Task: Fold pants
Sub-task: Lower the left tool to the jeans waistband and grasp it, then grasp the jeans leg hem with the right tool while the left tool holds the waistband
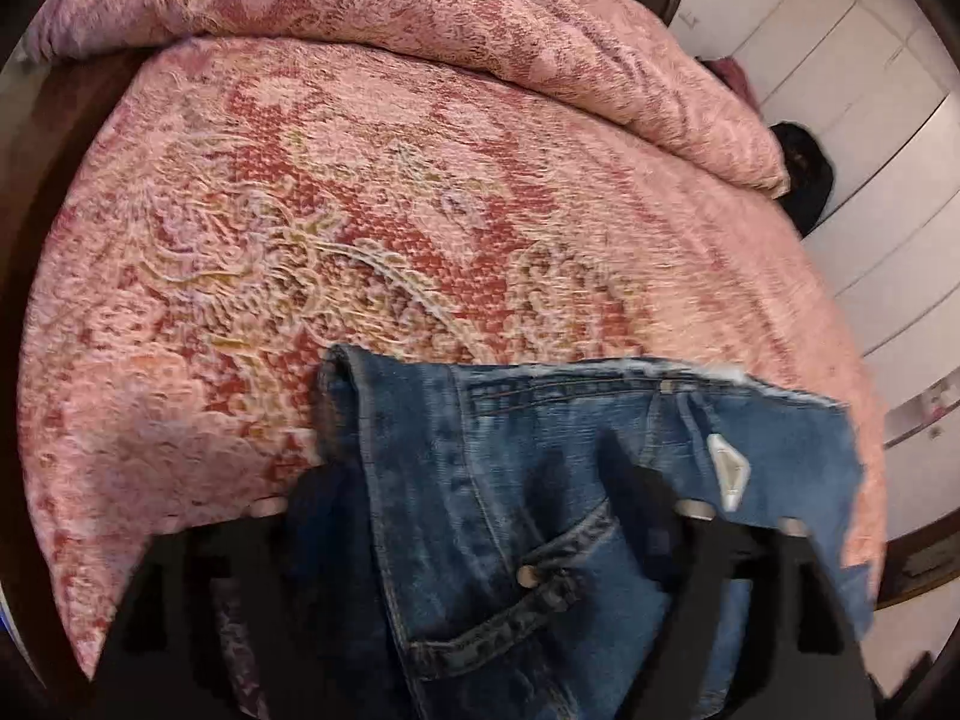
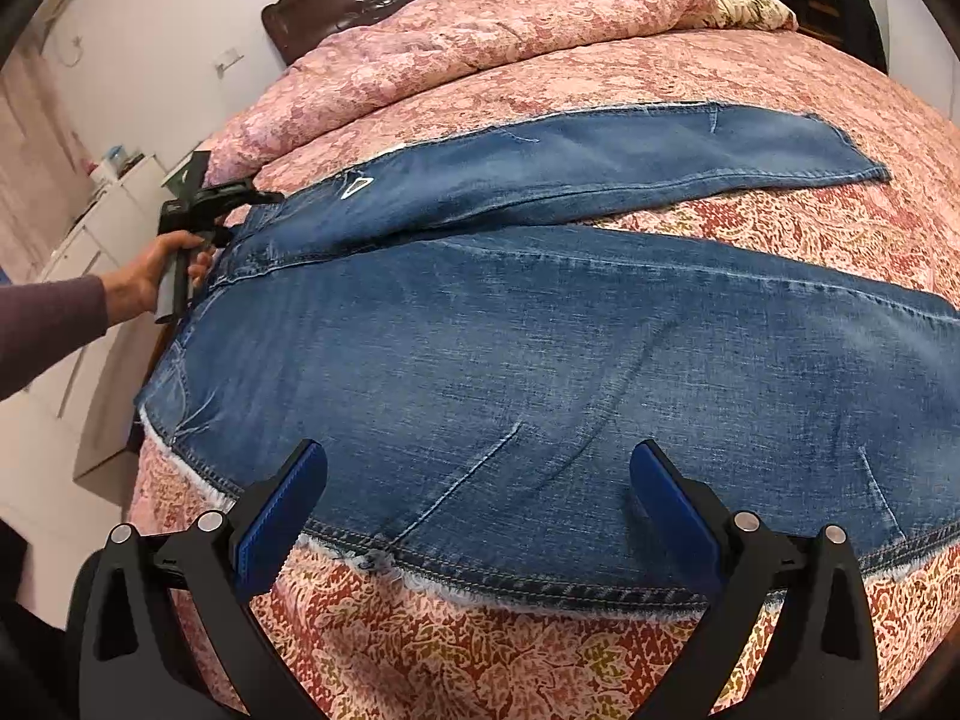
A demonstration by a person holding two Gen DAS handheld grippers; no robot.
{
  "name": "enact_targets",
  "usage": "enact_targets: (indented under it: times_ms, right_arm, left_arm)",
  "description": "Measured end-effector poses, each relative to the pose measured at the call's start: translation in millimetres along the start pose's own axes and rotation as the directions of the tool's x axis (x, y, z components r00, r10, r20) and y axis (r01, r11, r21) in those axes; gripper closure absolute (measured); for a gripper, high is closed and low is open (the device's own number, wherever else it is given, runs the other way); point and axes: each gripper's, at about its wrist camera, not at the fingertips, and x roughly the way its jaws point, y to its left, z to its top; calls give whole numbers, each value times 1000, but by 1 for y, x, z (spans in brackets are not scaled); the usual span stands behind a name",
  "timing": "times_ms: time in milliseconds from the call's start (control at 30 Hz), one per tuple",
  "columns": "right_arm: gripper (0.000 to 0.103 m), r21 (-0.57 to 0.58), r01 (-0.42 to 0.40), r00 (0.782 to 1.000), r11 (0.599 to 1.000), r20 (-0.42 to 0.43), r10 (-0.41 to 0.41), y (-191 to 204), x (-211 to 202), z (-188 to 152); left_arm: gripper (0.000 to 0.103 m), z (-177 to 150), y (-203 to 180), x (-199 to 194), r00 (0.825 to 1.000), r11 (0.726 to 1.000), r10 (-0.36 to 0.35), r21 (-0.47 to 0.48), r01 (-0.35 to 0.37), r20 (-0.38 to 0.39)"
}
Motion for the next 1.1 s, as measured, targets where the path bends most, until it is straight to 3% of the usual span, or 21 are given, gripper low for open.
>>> enact_targets:
  times_ms: [67,133,200,300,433,533,667,733,867,967,1033,1100]
  right_arm:
    - [3,2,-6,1000,1000,0,6,-1,0,0]
    - [3,6,-6,1000,1000,1,6,-4,1,0]
    - [3,21,-11,1000,1000,-5,11,-8,3,0]
    - [3,41,-42,999,998,-18,43,-20,2,4]
    - [3,144,-77,997,986,2,78,-79,-10,39]
    - [3,236,-30,1000,971,8,29,-155,-18,94]
    - [3,372,51,999,927,-10,-51,-269,-12,184]
    - [3,433,36,999,901,-22,-30,-315,5,222]
    - [3,412,139,989,901,-102,-106,-359,44,281]
    - [10,409,135,990,903,-100,-102,-367,66,307]
    - [20,372,135,989,918,-114,-99,-365,78,319]
    - [36,328,143,982,934,-161,-94,-366,96,332]
  left_arm:
    - [79,1,15,-6,1000,997,1,-71,0,12]
    - [84,-4,31,-14,997,990,-72,-121,74,18]
    - [90,-6,23,-15,999,996,-50,-71,51,12]
    - [92,-7,11,-16,1000,1000,13,-28,-12,29]
    - [92,-7,-2,-13,995,995,98,17,-99,32]
    - [92,-9,-10,-2,985,984,174,41,-175,14]
    - [91,-11,-10,1,978,979,206,5,-206,25]
    - [90,-13,-11,1,974,974,223,19,-224,31]
    - [90,-10,-12,4,971,971,237,7,-238,29]
    - [89,-11,-13,4,971,971,239,3,-239,32]
    - [89,-10,-14,6,970,971,240,2,-240,32]
    - [89,-10,-14,5,971,971,238,6,-238,31]
